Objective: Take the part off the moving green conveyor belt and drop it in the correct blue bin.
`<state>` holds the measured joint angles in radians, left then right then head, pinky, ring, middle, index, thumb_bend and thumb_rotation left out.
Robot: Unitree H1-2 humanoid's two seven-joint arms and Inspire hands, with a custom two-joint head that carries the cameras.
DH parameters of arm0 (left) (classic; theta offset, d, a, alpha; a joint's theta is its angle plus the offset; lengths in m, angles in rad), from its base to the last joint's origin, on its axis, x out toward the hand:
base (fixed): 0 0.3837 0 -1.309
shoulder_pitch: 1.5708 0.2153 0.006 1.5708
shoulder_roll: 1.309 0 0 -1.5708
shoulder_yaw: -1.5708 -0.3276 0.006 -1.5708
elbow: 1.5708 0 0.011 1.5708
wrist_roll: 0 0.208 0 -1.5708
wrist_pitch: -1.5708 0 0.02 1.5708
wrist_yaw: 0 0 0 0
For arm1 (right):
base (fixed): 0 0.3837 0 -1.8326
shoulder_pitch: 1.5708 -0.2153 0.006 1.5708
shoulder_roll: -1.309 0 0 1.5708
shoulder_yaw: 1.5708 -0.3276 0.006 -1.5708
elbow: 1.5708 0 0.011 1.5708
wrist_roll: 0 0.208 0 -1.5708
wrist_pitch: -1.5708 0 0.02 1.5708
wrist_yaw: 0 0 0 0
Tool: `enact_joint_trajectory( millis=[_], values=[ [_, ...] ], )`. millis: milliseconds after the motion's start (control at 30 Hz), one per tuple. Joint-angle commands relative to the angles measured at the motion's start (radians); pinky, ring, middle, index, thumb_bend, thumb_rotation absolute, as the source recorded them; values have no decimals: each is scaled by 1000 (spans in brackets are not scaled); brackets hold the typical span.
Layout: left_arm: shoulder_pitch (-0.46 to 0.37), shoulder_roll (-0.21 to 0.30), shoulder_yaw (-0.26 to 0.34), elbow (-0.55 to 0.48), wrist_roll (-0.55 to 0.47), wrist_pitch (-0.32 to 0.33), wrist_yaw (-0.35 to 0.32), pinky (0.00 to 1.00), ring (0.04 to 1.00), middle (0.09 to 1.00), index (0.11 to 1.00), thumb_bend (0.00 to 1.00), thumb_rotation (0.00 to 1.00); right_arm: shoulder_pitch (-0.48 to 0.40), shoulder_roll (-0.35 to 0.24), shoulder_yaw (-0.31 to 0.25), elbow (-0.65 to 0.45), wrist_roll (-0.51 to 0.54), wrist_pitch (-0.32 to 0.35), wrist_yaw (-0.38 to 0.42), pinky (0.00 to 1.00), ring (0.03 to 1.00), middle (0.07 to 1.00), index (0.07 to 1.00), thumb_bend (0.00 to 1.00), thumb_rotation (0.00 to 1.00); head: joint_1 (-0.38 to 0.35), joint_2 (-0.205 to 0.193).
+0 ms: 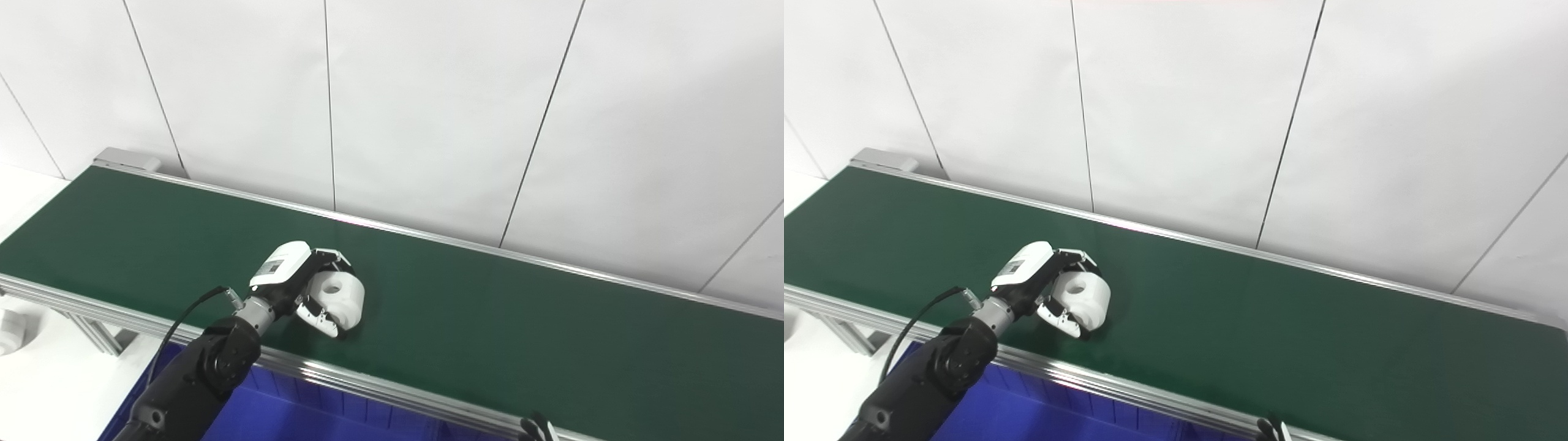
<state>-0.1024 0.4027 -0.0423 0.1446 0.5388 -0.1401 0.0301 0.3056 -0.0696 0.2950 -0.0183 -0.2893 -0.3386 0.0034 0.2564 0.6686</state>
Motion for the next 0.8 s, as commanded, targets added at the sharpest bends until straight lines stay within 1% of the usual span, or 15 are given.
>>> enact_joint_trajectory(
  millis=[0, 33, 67, 100, 133, 167, 200, 267, 300, 333, 367, 467, 567, 667, 767],
  values=[
    [12, 8, 32, -75, -57, -54, 35, 374, 394, 471, 533, 496, 0, 13, 11, 6, -65, 1, -10, 5, 794, 872, 906, 963, 579, 700, -23, 17],
    [27, 3, 40, -99, -76, -58, 31, 388, 405, 476, 528, 497, 0, 17, 12, 7, -76, -1, 1, 8, 796, 874, 908, 965, 577, 697, -23, 17],
    [57, -1, 46, -147, -89, -59, 25, 395, 410, 479, 525, 497, 0, 24, 13, 9, -94, -9, 14, 10, 796, 875, 908, 965, 576, 695, -63, 46],
    [78, -4, 50, -181, -96, -59, 20, 368, 399, 481, 530, 496, 0, 30, 14, 10, -107, -15, 23, 12, 792, 875, 907, 964, 578, 698, -63, 46],
    [107, -3, 50, -215, -103, -76, 18, 356, 394, 482, 532, 495, 0, 36, 16, 12, -120, -15, 30, 15, 792, 874, 907, 963, 580, 696, -95, 69],
    [132, -1, 50, -244, -113, -93, 14, 354, 395, 484, 533, 495, 0, 41, 18, 13, -131, -14, 36, 17, 796, 873, 907, 961, 587, 685, -109, 80],
    [156, 0, 46, -260, -135, -124, 9, 355, 395, 485, 533, 495, 0, 45, 21, 14, -140, -14, 41, 19, 797, 872, 907, 961, 588, 684, -124, 91],
    [201, -3, 38, -282, -187, -167, -9, 399, 420, 496, 517, 496, 0, 52, 25, 17, -153, -23, 48, 18, 801, 869, 905, 960, 597, 680, -158, 119],
    [221, -3, 33, -292, -207, -181, -19, 409, 428, 500, 512, 497, 0, 55, 28, 18, -162, -27, 54, 17, 801, 866, 902, 957, 605, 682, -187, 140],
    [233, -3, 30, -299, -218, -188, -27, 408, 428, 499, 513, 497, 0, 57, 29, 19, -167, -30, 58, 17, 803, 865, 902, 956, 609, 683, -187, 140],
    [261, -4, 23, -310, -214, -202, -32, 408, 428, 499, 514, 497, 0, 58, 33, 20, -169, -31, 62, 17, 804, 865, 901, 955, 611, 684, -212, 155],
    [321, -8, 2, -323, -197, -235, -47, 389, 417, 484, 527, 495, 0, 61, 41, 21, -175, -36, 78, 17, 809, 872, 900, 949, 642, 701, -234, 164],
    [364, -3, -31, -326, -155, -222, -77, 364, 396, 477, 536, 493, 0, 61, 44, 20, -181, -45, 87, 17, 807, 869, 898, 947, 655, 718, -244, 181],
    [377, 6, -58, -314, -120, -229, -99, 411, 426, 486, 517, 497, 0, 61, 44, 19, -188, -48, 91, 20, 812, 871, 900, 951, 650, 721, -245, 187],
    [380, 20, -75, -318, -95, -212, -134, 428, 435, 494, 508, 498, 0, 63, 44, 20, -197, -55, 98, 21, 801, 866, 893, 946, 650, 726, -241, 192]
  ],
)
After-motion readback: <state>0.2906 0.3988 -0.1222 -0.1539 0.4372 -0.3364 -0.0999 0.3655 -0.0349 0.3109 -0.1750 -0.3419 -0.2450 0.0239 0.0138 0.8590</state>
